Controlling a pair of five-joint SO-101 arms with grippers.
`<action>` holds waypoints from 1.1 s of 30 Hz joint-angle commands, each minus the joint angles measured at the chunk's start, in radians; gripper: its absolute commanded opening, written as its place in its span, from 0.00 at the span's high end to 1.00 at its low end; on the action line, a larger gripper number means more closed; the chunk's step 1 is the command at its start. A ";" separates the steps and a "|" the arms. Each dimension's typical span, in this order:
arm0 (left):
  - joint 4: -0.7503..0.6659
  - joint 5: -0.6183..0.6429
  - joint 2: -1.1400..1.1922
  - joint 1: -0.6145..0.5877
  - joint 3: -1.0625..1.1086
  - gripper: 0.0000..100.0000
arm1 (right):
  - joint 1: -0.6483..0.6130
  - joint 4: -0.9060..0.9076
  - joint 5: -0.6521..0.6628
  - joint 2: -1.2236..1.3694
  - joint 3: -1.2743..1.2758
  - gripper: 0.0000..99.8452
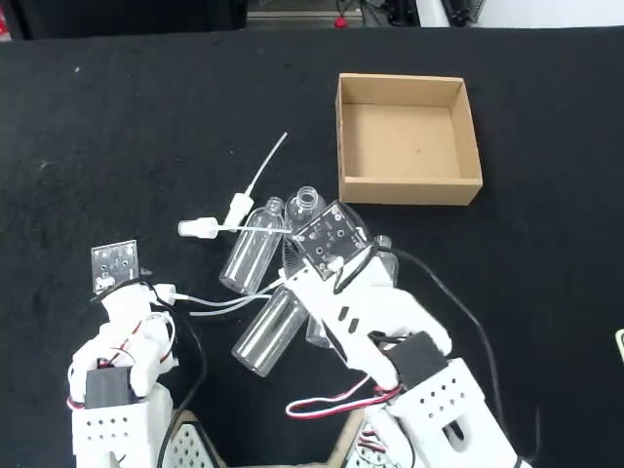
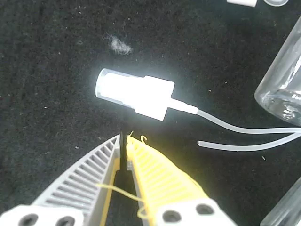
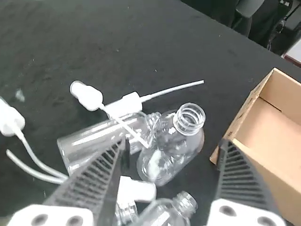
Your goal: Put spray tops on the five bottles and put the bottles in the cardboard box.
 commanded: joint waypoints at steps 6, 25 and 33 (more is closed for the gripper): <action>0.005 -0.006 -0.005 -0.004 0.022 0.97 | -0.049 -0.092 -0.104 0.021 0.039 0.61; 0.005 -0.006 -0.005 -0.004 0.022 0.97 | 0.034 -0.419 -0.109 0.395 -0.022 0.62; 0.005 -0.006 -0.005 -0.004 0.022 0.97 | 0.068 -0.560 -0.109 0.529 -0.027 0.62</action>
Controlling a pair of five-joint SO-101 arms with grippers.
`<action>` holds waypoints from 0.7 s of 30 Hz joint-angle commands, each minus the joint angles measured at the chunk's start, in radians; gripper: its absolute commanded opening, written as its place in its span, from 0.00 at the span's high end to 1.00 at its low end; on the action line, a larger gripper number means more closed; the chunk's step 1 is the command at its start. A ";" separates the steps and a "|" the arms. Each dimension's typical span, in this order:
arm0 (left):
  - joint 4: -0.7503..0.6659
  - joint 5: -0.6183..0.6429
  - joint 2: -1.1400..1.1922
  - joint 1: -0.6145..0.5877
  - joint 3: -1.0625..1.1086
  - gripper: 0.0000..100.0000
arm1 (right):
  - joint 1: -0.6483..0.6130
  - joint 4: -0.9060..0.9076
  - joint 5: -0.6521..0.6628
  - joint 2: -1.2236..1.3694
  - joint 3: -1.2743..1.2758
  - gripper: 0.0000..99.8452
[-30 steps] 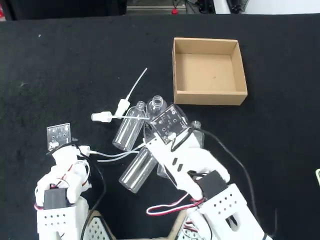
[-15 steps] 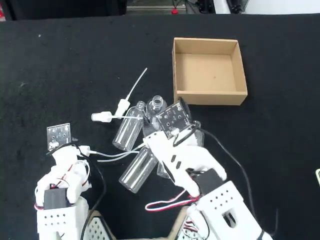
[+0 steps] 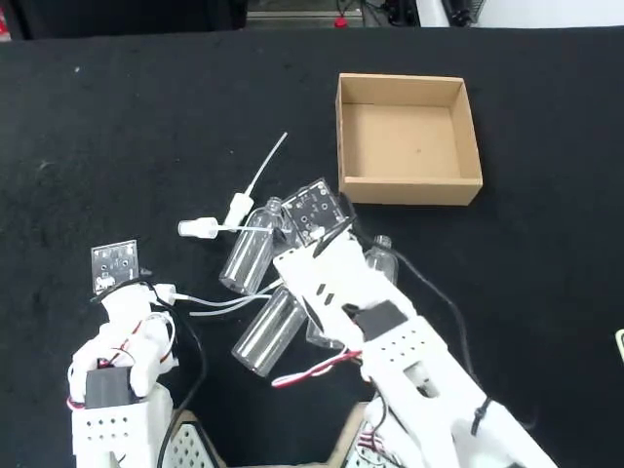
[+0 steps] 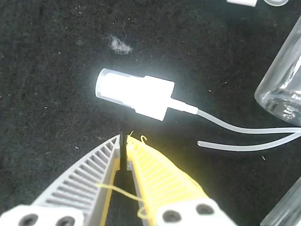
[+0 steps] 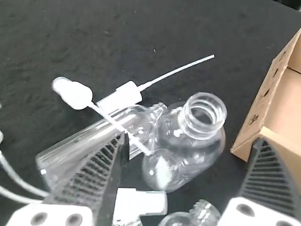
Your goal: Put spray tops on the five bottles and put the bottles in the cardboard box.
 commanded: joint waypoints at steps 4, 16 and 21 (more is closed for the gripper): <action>0.005 -0.006 -0.005 -0.004 0.022 0.97 | 0.097 -0.163 -0.009 0.119 -0.068 0.62; 0.005 -0.006 -0.005 -0.004 0.022 0.97 | 0.072 -0.181 -0.112 0.174 -0.111 0.62; 0.005 -0.006 -0.005 -0.004 0.022 0.97 | 0.071 -0.181 -0.114 0.177 -0.111 0.62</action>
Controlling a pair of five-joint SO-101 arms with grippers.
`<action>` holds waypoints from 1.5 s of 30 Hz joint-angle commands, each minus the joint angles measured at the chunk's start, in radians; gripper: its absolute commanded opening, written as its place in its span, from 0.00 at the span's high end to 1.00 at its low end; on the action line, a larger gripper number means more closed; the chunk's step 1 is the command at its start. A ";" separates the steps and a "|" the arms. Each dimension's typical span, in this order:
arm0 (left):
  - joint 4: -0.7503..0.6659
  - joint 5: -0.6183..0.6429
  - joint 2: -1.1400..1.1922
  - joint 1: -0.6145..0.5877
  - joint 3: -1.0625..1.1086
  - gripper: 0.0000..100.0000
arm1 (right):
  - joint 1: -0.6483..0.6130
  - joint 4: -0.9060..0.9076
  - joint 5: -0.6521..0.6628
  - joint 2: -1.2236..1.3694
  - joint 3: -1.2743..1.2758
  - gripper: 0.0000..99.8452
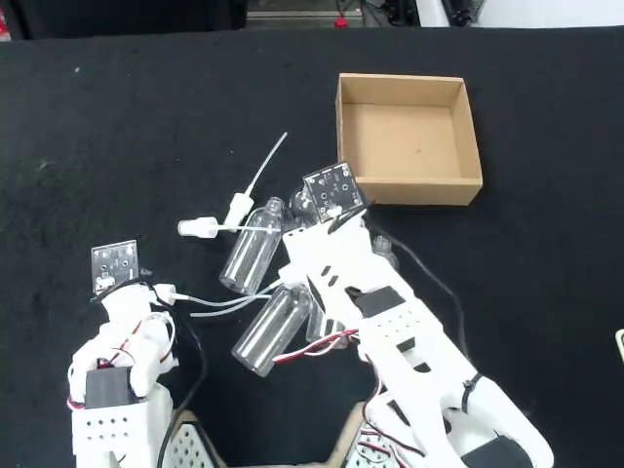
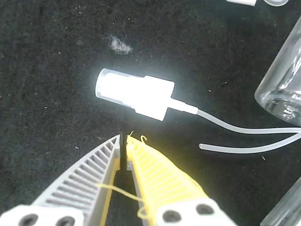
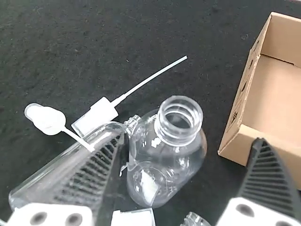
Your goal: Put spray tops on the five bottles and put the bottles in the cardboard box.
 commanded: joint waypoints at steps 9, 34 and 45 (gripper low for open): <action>0.005 -0.006 -0.005 -0.004 0.022 0.97 | -0.037 -0.023 -0.003 0.004 -0.061 0.77; 0.005 -0.011 -0.005 0.051 0.022 0.97 | 0.242 0.856 0.104 -0.556 -0.466 0.84; -0.005 -0.014 -0.005 0.275 0.016 0.97 | 0.476 1.062 0.160 -0.564 -0.460 0.84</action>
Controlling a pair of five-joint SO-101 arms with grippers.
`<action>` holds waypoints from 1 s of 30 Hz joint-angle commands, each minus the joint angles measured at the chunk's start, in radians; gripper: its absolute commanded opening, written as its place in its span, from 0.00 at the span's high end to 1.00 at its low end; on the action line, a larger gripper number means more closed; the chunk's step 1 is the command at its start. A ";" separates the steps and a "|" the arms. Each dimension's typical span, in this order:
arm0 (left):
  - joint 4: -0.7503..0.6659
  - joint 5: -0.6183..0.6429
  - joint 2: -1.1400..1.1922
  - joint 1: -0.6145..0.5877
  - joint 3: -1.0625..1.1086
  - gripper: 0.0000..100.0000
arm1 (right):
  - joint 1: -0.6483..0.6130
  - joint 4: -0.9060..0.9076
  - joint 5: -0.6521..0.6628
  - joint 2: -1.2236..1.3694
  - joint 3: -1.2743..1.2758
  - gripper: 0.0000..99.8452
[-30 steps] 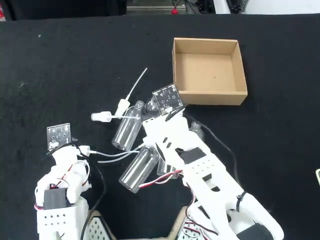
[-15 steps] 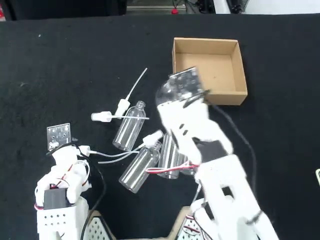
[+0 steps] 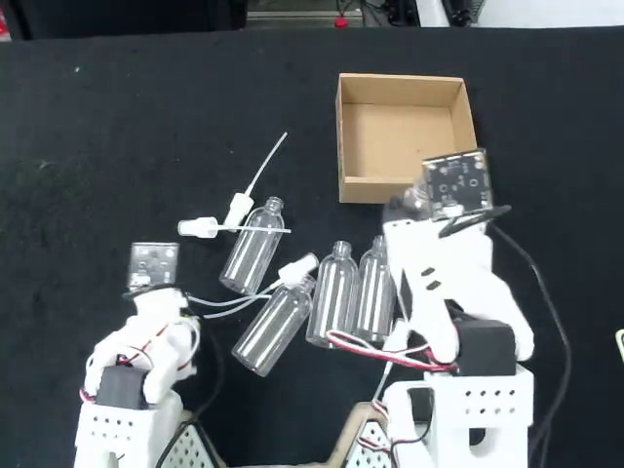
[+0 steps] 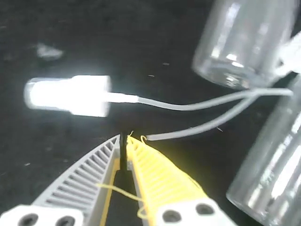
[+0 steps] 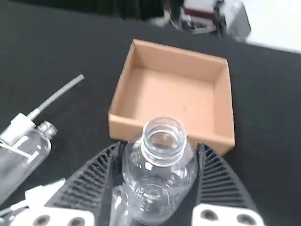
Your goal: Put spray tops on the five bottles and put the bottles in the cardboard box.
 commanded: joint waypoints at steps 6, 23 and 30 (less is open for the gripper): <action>-0.092 -0.017 -0.005 -0.236 -0.157 0.97 | 0.072 0.101 0.011 -0.002 -0.058 0.84; -0.296 -0.100 0.253 -0.536 -0.621 0.81 | 0.071 0.098 0.005 -0.002 -0.058 0.84; 0.032 -0.075 0.954 -0.418 -0.938 0.81 | 0.071 0.098 0.003 -0.002 -0.054 0.84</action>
